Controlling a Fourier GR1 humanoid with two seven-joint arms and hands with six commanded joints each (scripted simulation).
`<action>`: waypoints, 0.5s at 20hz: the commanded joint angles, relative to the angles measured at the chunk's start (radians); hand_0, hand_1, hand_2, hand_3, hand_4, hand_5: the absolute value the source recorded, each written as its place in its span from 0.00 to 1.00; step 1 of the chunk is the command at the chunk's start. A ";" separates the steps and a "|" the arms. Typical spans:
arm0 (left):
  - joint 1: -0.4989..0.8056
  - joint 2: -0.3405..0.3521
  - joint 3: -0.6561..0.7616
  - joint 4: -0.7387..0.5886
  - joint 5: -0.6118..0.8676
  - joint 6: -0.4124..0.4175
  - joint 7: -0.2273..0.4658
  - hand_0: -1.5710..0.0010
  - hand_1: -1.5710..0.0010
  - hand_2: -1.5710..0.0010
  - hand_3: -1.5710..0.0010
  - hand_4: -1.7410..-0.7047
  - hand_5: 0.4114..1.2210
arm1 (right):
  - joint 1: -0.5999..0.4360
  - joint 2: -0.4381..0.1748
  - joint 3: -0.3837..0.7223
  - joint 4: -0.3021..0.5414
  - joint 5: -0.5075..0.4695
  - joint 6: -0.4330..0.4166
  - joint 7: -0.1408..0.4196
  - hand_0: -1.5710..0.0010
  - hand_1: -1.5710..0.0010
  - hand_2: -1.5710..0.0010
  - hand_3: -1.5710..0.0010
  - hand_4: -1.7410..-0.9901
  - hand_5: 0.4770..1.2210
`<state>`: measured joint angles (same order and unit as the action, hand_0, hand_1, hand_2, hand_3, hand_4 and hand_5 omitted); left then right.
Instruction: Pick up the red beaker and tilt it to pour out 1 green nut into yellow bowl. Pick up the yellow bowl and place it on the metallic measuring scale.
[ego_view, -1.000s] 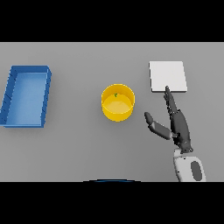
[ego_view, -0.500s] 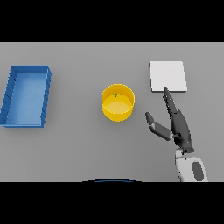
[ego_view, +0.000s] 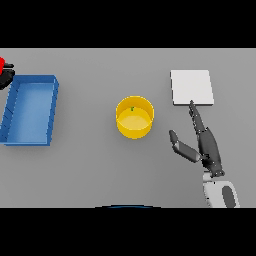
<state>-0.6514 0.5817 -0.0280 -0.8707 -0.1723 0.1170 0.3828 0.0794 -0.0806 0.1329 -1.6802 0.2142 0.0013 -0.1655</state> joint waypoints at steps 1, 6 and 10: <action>0.028 -0.002 0.000 -0.034 0.007 0.007 0.026 0.00 0.00 0.00 0.00 0.00 0.79 | -0.006 0.006 0.004 0.004 0.003 -0.003 0.009 1.00 1.00 1.00 1.00 0.76 0.27; 0.118 0.005 -0.021 -0.199 0.043 -0.046 0.108 0.07 0.14 0.19 0.16 0.36 0.45 | 0.001 0.015 0.007 -0.012 -0.005 -0.002 0.014 1.00 1.00 1.00 1.00 0.78 0.26; 0.149 0.024 -0.021 -0.270 0.138 -0.192 0.120 0.62 0.65 0.67 0.66 0.74 0.31 | 0.004 0.014 0.007 -0.002 -0.005 0.000 0.012 1.00 1.00 1.00 1.00 0.78 0.26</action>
<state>-0.5023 0.6052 -0.0485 -1.1407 -0.0348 -0.0745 0.5034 0.0837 -0.0660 0.1398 -1.6824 0.2098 0.0016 -0.1550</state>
